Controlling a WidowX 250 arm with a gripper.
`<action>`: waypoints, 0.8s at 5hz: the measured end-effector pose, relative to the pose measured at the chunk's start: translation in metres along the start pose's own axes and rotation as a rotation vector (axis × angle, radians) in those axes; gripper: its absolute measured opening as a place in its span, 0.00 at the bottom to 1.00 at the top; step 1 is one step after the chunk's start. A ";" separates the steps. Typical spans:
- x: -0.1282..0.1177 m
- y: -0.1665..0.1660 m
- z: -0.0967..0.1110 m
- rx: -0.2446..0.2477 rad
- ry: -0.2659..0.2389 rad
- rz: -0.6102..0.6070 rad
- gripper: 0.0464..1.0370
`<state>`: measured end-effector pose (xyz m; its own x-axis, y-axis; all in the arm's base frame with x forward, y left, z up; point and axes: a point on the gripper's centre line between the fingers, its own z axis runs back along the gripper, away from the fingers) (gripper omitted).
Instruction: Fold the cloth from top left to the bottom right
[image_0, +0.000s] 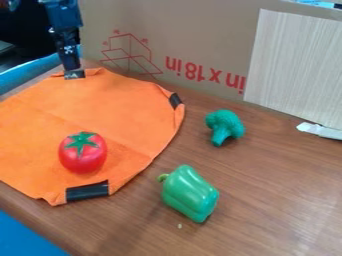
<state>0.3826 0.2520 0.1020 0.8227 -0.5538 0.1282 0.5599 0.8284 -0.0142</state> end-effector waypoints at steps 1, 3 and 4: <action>0.001 0.007 -0.002 0.014 -0.003 -0.028 0.96; 0.003 0.020 -0.011 0.080 -0.070 -0.079 0.96; 0.001 0.031 -0.006 0.105 -0.069 -0.057 0.96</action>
<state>0.4013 0.2762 0.0959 0.7792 -0.5961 0.1938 0.5892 0.8020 0.0982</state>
